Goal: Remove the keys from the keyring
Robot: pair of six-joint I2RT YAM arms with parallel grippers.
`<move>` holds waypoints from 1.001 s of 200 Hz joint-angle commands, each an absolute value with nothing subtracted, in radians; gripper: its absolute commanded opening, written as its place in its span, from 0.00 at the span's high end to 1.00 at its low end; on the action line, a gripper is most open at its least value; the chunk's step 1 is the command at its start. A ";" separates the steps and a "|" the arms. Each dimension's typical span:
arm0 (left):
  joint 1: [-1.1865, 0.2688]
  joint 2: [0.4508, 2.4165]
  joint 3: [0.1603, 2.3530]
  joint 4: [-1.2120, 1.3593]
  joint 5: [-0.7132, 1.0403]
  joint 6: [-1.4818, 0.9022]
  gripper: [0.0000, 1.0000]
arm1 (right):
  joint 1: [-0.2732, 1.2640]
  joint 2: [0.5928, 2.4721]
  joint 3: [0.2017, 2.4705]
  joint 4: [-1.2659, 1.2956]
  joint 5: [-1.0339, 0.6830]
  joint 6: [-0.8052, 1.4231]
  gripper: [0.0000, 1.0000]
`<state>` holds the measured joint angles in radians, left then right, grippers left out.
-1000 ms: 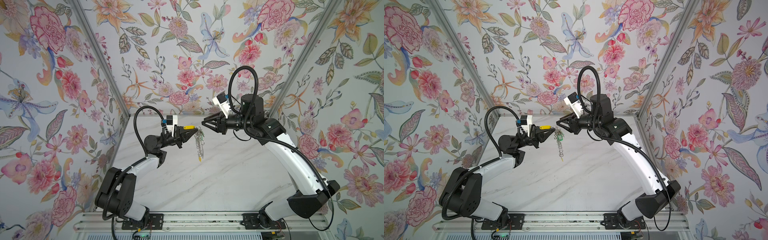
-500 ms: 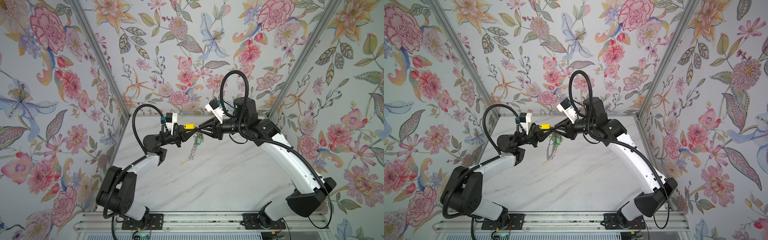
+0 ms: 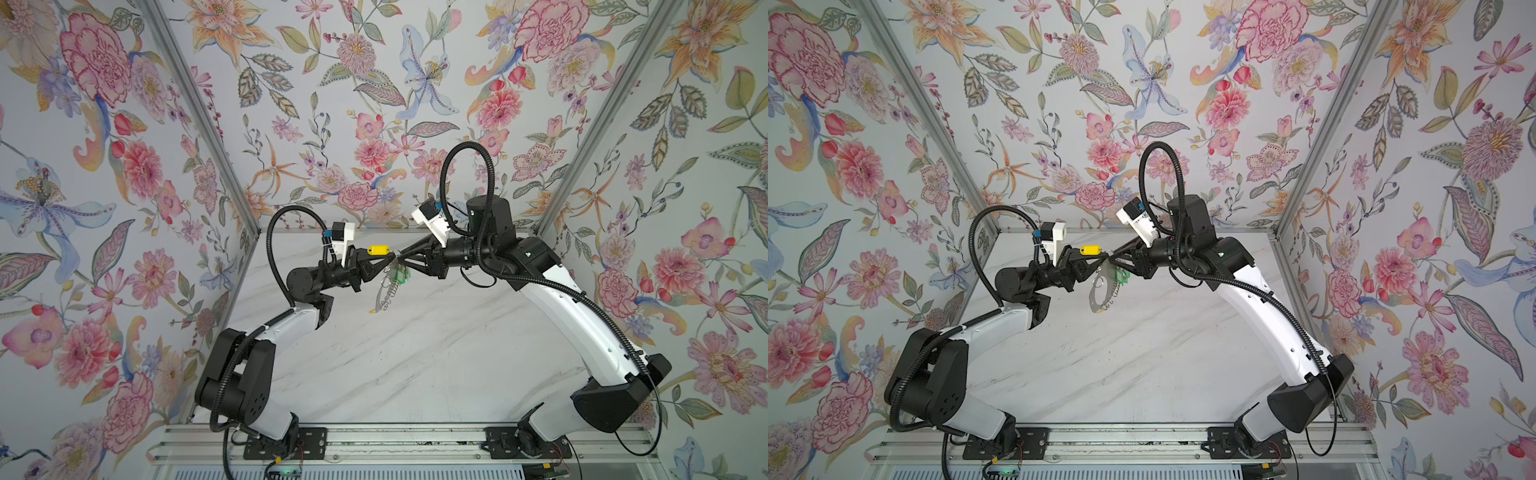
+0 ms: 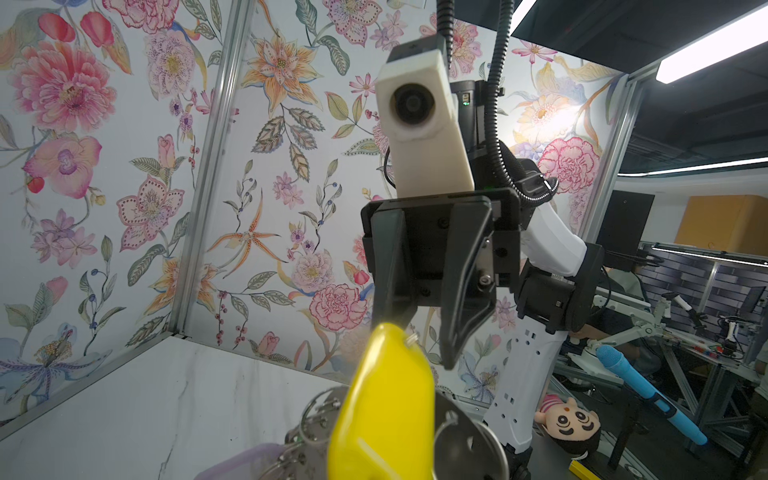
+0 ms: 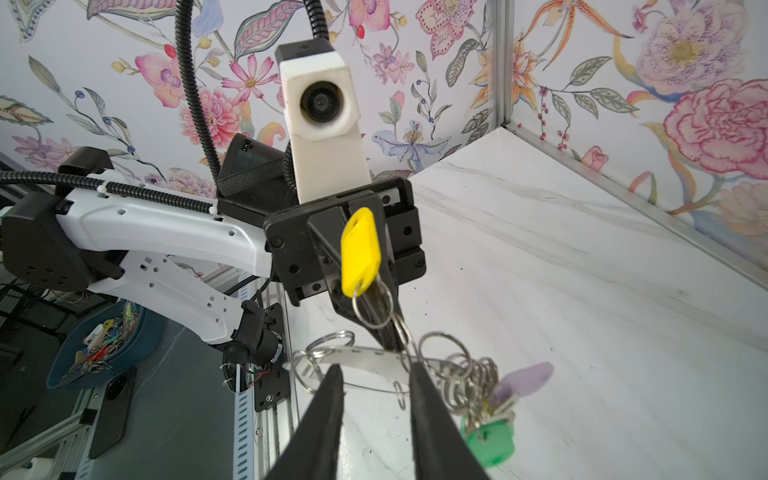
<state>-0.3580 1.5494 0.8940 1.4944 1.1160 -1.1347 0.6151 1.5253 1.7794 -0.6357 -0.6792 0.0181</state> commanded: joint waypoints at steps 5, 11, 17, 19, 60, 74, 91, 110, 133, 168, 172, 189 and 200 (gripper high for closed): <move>-0.356 1.543 0.923 1.695 1.117 -1.146 1.00 | 0.594 1.504 1.801 -0.637 -0.653 0.003 0.71; -0.356 1.544 0.923 1.695 1.117 -1.146 1.00 | 0.592 1.504 1.796 -0.629 -0.653 0.007 0.71; -0.356 1.543 0.923 1.695 1.117 -1.146 1.00 | 0.592 1.505 1.795 -0.625 -0.655 0.010 0.71; -0.356 1.542 0.925 1.694 1.117 -1.147 1.00 | 0.592 1.507 1.794 -0.625 -0.655 0.011 0.71; -0.356 1.534 0.925 1.684 1.120 -1.144 1.00 | 0.607 1.530 1.796 -0.592 -0.703 0.027 0.71; -0.356 1.532 0.923 1.677 1.118 -1.139 1.00 | 0.617 1.539 1.803 -0.588 -0.713 0.029 0.71; -0.356 1.531 0.923 1.675 1.115 -1.136 1.00 | 0.620 1.548 1.807 -0.588 -0.723 0.029 0.71; -0.356 1.530 0.929 1.673 1.115 -1.137 1.00 | 0.620 1.555 1.805 -0.587 -0.724 0.028 0.71; -0.356 1.531 0.934 1.667 1.117 -1.135 1.00 | 0.621 1.563 1.805 -0.587 -0.731 0.028 0.71; -0.356 1.534 0.934 1.666 1.117 -1.137 1.00 | 0.629 1.572 1.814 -0.588 -0.747 0.024 0.75; -0.356 1.535 0.934 1.666 1.117 -1.137 1.00 | 0.630 1.572 1.816 -0.588 -0.751 0.024 0.76; -0.356 1.536 0.934 1.666 1.117 -1.136 1.00 | 0.633 1.572 1.817 -0.587 -0.760 0.022 0.79; -0.356 1.538 0.934 1.665 1.117 -1.135 1.00 | 0.635 1.572 1.818 -0.586 -0.770 0.020 0.80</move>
